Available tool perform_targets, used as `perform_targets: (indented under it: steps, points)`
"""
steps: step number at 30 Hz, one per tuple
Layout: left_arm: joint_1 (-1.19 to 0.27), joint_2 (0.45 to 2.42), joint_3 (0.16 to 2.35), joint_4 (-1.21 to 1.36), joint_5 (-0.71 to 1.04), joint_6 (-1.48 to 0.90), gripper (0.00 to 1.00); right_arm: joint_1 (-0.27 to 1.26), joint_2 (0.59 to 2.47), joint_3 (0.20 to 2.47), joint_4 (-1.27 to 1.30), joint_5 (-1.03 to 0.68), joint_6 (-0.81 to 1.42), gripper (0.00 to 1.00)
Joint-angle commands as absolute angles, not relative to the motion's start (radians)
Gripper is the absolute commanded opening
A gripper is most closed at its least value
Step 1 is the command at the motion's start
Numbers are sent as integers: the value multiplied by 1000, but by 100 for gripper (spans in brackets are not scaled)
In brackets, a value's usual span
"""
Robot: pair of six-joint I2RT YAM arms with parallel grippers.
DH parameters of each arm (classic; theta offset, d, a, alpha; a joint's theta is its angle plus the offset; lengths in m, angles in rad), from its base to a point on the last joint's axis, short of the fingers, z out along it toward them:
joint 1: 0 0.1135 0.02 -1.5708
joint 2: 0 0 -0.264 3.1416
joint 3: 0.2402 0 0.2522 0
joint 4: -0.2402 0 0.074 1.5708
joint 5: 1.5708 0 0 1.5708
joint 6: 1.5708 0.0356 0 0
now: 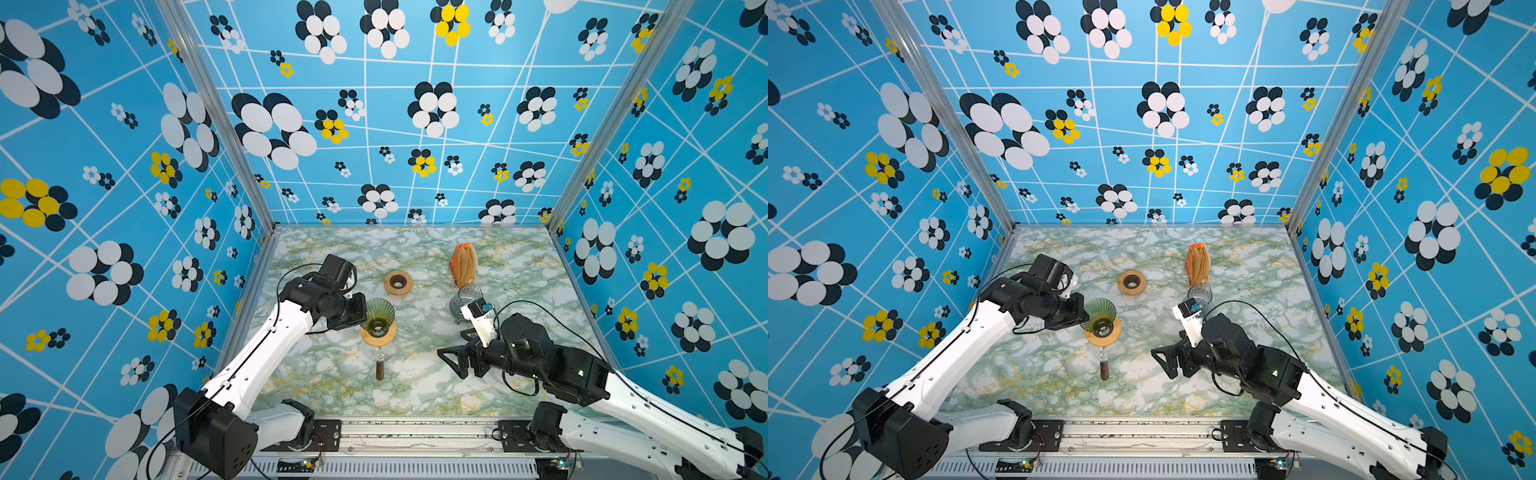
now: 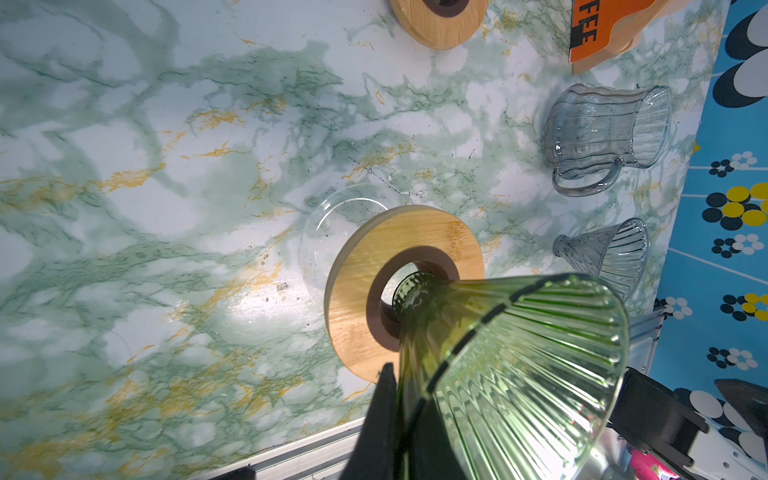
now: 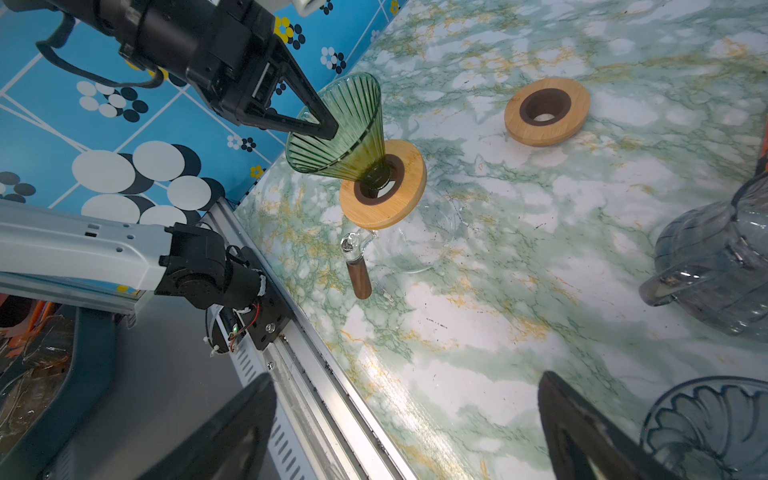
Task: Place the coffee filter in the dripper
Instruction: 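Lower the green dripper into the bamboo ring's hole with the left gripper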
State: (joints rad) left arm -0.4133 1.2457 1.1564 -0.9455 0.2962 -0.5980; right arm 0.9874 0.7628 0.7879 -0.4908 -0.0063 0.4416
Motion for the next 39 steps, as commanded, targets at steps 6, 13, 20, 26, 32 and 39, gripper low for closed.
perform_targets:
  steps: [6,13,20,26,32,39]
  points:
    - [-419,1258,1122,-909,307,-588,9,982,764,818,-502,-3,452,99]
    - [-419,1258,1110,-908,301,-583,9,982,760,805,-496,0,460,99]
    - [-419,1261,1105,-901,304,-586,9,983,755,798,-492,0,464,100]
    - [-418,1261,1101,-900,304,-585,9,983,755,793,-490,1,466,99]
    - [-420,1260,1091,-895,306,-589,9,983,749,789,-492,9,469,99]
    - [-430,1267,1088,-894,304,-590,9,983,743,787,-495,15,470,100]
